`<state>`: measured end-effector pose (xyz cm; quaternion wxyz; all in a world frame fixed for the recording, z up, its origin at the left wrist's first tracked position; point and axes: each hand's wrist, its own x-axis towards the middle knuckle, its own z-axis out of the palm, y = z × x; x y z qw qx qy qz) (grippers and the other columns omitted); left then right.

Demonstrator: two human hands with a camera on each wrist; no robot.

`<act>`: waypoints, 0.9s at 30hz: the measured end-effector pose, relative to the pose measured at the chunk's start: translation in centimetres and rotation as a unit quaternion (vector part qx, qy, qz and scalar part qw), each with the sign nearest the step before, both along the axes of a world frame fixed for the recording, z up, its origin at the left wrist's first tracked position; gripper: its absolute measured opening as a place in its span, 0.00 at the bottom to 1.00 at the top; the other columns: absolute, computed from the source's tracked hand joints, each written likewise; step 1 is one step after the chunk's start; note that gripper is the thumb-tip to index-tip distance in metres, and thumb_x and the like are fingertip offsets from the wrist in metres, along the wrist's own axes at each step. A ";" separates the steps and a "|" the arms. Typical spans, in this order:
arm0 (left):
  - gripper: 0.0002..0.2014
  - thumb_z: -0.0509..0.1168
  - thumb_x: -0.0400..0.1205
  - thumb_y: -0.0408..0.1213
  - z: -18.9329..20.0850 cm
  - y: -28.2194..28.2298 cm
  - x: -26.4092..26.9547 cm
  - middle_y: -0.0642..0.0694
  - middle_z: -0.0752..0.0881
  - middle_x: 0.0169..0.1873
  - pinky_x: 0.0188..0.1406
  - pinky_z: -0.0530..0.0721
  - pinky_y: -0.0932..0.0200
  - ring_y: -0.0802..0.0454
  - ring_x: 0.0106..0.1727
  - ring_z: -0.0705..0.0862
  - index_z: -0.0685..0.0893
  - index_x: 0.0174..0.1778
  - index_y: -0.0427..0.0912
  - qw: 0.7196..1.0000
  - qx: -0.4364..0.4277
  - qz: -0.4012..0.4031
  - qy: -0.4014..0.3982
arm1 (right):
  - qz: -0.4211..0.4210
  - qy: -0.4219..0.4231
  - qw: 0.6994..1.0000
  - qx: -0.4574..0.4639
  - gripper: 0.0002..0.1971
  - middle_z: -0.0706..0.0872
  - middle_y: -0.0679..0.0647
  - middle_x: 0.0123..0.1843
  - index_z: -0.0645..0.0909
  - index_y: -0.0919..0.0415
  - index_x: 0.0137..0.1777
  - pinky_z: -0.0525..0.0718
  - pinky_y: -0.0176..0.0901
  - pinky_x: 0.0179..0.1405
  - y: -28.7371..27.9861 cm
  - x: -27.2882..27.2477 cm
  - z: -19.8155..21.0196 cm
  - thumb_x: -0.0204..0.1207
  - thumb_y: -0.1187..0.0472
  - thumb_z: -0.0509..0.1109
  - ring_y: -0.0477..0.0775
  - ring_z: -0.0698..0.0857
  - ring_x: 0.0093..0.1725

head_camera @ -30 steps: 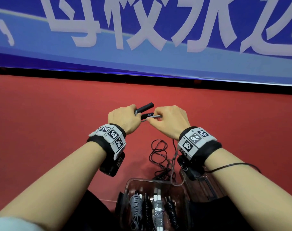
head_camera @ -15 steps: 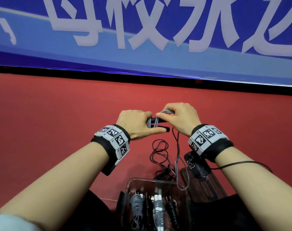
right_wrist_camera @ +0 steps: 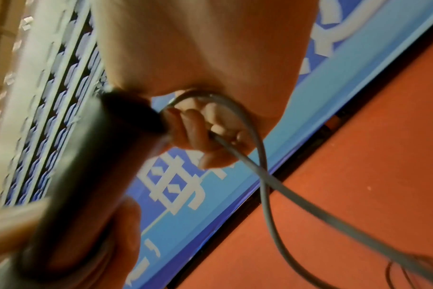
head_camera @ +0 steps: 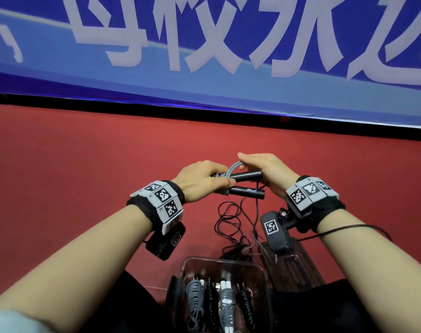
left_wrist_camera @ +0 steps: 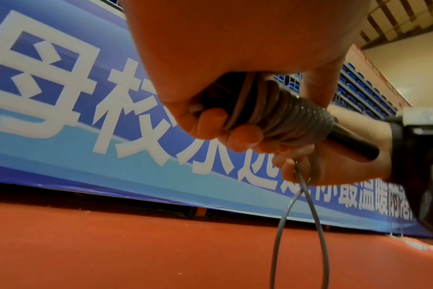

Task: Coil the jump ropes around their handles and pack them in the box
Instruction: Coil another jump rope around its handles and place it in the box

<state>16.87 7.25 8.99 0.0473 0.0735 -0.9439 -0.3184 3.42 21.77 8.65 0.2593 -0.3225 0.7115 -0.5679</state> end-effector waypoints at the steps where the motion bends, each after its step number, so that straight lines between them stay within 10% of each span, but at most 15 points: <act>1: 0.13 0.61 0.76 0.56 0.1 -0.1 0.0 0.48 0.87 0.31 0.32 0.74 0.55 0.52 0.27 0.77 0.83 0.34 0.53 0.999 0.051 -0.008 0.010 | 0.001 -0.047 0.999 -0.004 0.12 0.79 0.46 0.27 0.86 0.56 0.37 0.71 0.37 0.33 0.1 0.0 0.0 0.79 0.51 0.71 0.44 0.73 0.27; 7: 0.10 0.62 0.85 0.41 0.4 -0.1 -0.2 0.42 0.83 0.26 0.19 0.69 0.64 0.48 0.21 0.73 0.83 0.57 0.43 0.962 0.265 0.011 0.064 | 0.027 0.003 0.998 0.056 0.12 0.66 0.45 0.21 0.82 0.60 0.45 0.65 0.37 0.24 -0.3 0.3 -1.0 0.85 0.67 0.57 0.44 0.63 0.21; 11: 0.12 0.57 0.88 0.44 0.4 0.0 -0.7 0.43 0.80 0.26 0.20 0.67 0.64 0.49 0.20 0.72 0.82 0.62 0.47 0.926 0.359 0.058 0.102 | 0.010 0.039 0.996 0.084 0.21 0.68 0.46 0.23 0.80 0.59 0.38 0.62 0.35 0.20 -1.3 1.4 -0.6 0.87 0.48 0.56 0.45 0.63 0.21; 15: 0.12 0.57 0.87 0.43 0.6 -0.2 -0.9 0.44 0.82 0.27 0.19 0.66 0.64 0.48 0.19 0.74 0.83 0.43 0.47 0.920 0.356 0.115 0.121 | 0.011 0.100 0.990 0.101 0.24 0.70 0.47 0.22 0.85 0.59 0.39 0.62 0.33 0.16 -1.8 1.8 -0.7 0.87 0.47 0.55 0.44 0.64 0.18; 23: 0.10 0.58 0.88 0.45 0.0 -1.5 -0.8 0.43 0.84 0.32 0.19 0.67 0.65 0.49 0.22 0.76 0.79 0.49 0.43 0.935 0.290 0.191 0.069 | 0.011 0.241 0.964 0.114 0.10 0.76 0.32 0.18 0.89 0.52 0.52 0.66 0.37 0.30 -1.7 2.1 -1.1 0.81 0.51 0.67 0.35 0.73 0.22; 27: 0.10 0.57 0.88 0.44 -0.4 -1.5 -0.9 0.43 0.83 0.35 0.20 0.68 0.63 0.49 0.23 0.76 0.77 0.50 0.41 0.943 0.255 0.211 0.035 | 0.024 0.254 0.959 0.122 0.08 0.78 0.41 0.21 0.90 0.53 0.45 0.70 0.34 0.27 -1.8 2.4 -1.2 0.79 0.53 0.70 0.40 0.72 0.22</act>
